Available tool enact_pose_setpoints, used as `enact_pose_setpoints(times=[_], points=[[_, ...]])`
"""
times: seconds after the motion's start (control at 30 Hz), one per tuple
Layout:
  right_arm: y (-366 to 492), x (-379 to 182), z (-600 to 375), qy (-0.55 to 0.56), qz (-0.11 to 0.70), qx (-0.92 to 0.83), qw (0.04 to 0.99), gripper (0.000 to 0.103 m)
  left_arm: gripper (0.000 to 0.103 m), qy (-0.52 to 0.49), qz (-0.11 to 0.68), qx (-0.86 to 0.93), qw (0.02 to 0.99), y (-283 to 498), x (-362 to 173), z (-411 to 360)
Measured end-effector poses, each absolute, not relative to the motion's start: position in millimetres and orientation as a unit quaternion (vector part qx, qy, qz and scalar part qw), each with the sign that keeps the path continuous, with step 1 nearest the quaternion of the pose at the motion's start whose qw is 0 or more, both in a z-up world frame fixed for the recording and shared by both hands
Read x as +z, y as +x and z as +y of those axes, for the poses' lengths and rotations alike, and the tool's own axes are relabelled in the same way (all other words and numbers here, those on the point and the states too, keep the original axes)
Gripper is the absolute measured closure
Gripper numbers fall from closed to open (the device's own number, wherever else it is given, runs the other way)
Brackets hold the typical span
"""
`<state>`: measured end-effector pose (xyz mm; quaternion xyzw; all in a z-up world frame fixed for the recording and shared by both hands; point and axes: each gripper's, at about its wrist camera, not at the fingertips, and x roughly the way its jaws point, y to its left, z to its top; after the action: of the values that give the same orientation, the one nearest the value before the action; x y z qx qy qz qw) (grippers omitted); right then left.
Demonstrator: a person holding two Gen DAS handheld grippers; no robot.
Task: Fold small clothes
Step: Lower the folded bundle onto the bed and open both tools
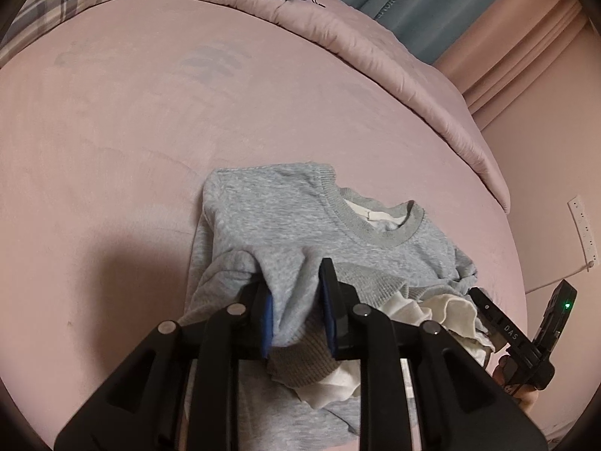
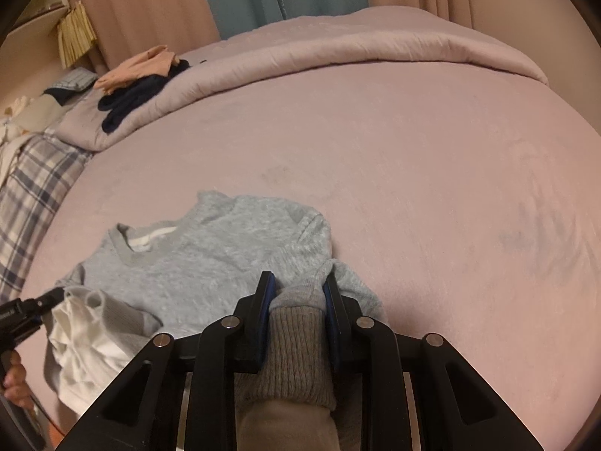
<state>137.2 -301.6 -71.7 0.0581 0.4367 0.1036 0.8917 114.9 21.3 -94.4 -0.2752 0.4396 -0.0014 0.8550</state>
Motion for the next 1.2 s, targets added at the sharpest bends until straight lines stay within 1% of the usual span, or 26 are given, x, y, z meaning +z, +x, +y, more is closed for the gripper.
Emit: enact_pose_setpoints(times=[0.03,0.1,0.13,0.17,0.2,0.23,0.27,0.33,0.37,0.43,0.53,0.67,0.7,0.73,0.77,0.8,0.83,0.87,0.9,1.03,1.2], points=[[137,-71,-302,0.056,0.436,0.103,0.892,0.079,0.079,-0.276,0.437,-0.003,0.856,112,-92,21],[136,-69,-302,0.055,0.435,0.102,0.893,0.075,0.067,-0.278,0.433,-0.012,0.857,107,-86,20],[134,-67,-303,0.057,0.436,0.103,0.892,0.070,0.057,-0.279,0.432,-0.016,0.858,105,-84,18],[133,-66,-303,0.060,0.437,0.105,0.891,0.063,0.051,-0.280,0.426,-0.021,0.860,99,-79,16],[130,-63,-305,0.065,0.436,0.110,0.891,0.059,0.051,-0.278,0.424,-0.022,0.862,97,-76,15],[129,-61,-304,0.066,0.434,0.113,0.891,0.051,0.049,-0.272,0.421,-0.022,0.865,93,-72,12],[126,-59,-304,0.064,0.432,0.113,0.893,0.045,0.047,-0.264,0.421,-0.019,0.868,88,-68,10],[118,-53,-303,0.050,0.424,0.099,0.899,0.040,0.043,-0.250,0.418,-0.009,0.874,79,-62,7],[114,-50,-303,0.045,0.418,0.096,0.902,0.040,0.041,-0.244,0.412,-0.005,0.878,74,-58,6],[105,-44,-306,0.045,0.410,0.102,0.905,0.040,0.040,-0.240,0.411,-0.008,0.879,67,-57,5],[94,-42,-311,0.061,0.410,0.125,0.901,0.040,0.040,-0.248,0.432,-0.026,0.867,64,-68,2],[86,-49,-311,0.073,0.419,0.147,0.893,0.040,0.043,-0.260,0.452,-0.024,0.853,70,-86,2],[85,-50,-310,0.074,0.419,0.152,0.892,0.040,0.045,-0.267,0.453,-0.029,0.850,72,-89,2],[86,-53,-308,0.074,0.420,0.158,0.891,0.041,0.057,-0.280,0.461,-0.035,0.842,77,-96,3],[86,-54,-308,0.073,0.420,0.157,0.891,0.048,0.074,-0.286,0.466,-0.036,0.836,79,-99,3],[87,-55,-306,0.069,0.419,0.154,0.892,0.056,0.078,-0.287,0.469,-0.032,0.835,81,-101,3],[88,-55,-304,0.061,0.415,0.151,0.895,0.073,0.082,-0.285,0.463,-0.019,0.839,82,-102,5],[89,-54,-303,0.055,0.410,0.149,0.898,0.087,0.084,-0.289,0.457,-0.014,0.841,81,-101,8],[90,-52,-302,0.053,0.405,0.152,0.900,0.089,0.084,-0.294,0.451,-0.014,0.843,80,-98,10],[100,-37,-301,0.071,0.389,0.176,0.901,0.091,0.087,-0.312,0.419,-0.006,0.853,79,-81,23],[134,-21,-292,0.077,0.375,0.186,0.905,0.091,0.087,-0.327,0.393,0.014,0.859,90,-64,41]])
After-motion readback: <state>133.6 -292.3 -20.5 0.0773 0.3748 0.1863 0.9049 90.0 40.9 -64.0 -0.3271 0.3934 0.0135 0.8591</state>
